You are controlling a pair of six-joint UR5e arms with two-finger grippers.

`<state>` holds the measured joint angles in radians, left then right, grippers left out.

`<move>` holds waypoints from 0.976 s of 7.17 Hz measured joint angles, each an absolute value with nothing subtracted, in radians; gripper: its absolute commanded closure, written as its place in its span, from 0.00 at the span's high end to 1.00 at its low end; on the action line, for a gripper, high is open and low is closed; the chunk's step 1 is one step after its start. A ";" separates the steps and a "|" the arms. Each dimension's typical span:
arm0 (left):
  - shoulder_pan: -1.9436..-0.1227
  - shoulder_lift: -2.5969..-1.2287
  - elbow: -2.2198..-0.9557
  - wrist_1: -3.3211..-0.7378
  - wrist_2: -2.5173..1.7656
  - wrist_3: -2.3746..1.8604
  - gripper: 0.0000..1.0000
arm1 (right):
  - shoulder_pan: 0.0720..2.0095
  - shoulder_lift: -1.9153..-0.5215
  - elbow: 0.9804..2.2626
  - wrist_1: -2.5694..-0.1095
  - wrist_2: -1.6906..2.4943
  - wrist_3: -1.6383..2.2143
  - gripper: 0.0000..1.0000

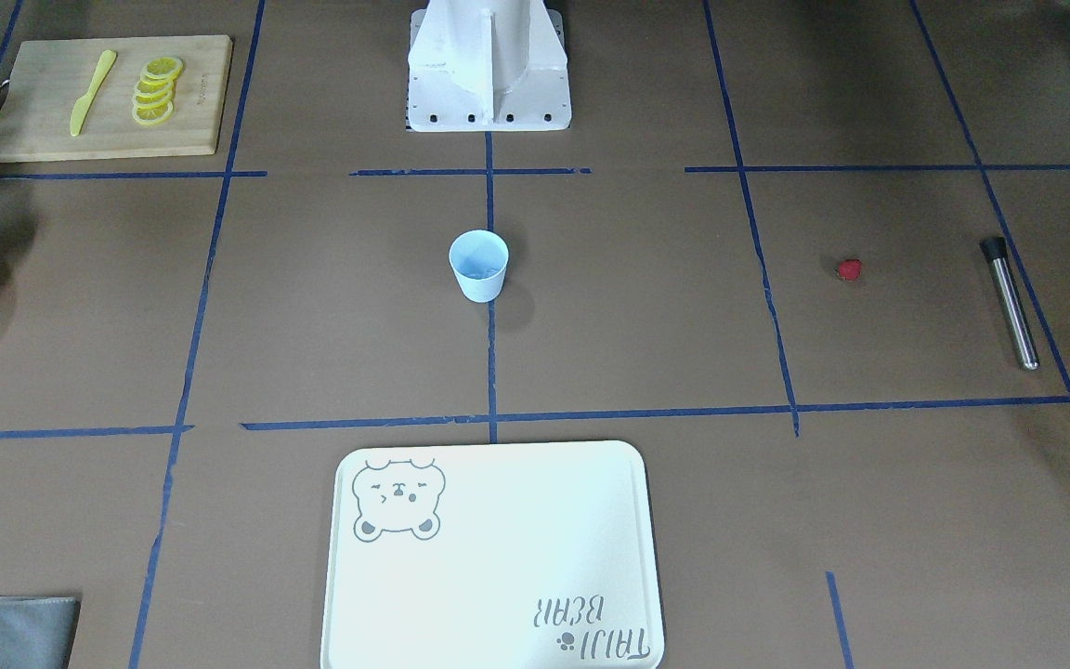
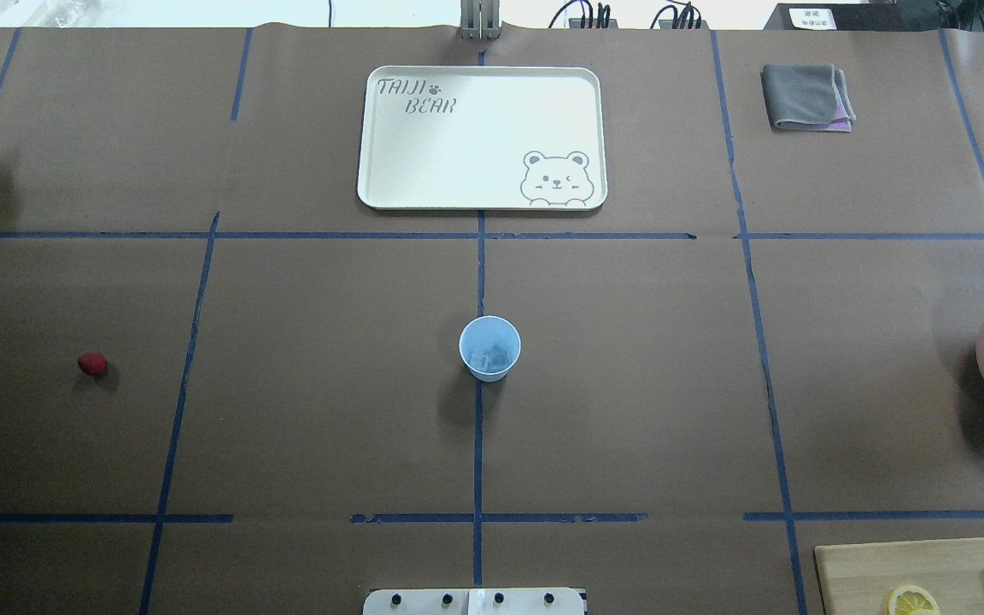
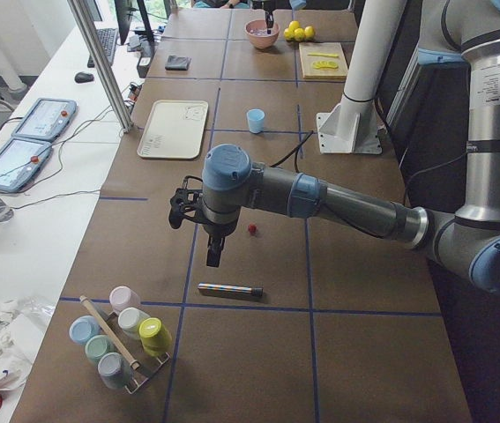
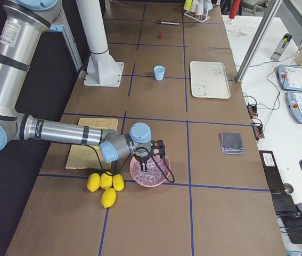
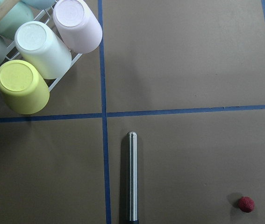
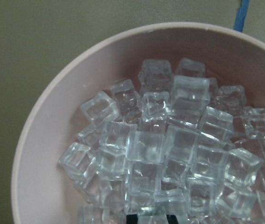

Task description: Mash ice and strawberries in cup

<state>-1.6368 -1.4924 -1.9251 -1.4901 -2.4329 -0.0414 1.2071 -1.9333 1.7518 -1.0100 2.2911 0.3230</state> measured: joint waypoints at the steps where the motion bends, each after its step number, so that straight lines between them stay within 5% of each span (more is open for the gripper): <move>1: -1.637 -1.491 -1.925 -1.490 -2.433 -0.041 1.00 | 1.233 -1.932 1.781 -1.012 2.305 0.323 0.00; 4: -1.637 -1.490 -1.925 -1.489 -2.433 -0.041 1.00 | 1.278 -1.848 1.921 -1.188 2.346 0.327 0.00; 7: -1.636 -1.491 -1.918 -1.488 -2.433 -0.041 1.00 | 1.236 -1.519 2.056 -1.665 2.351 0.360 0.00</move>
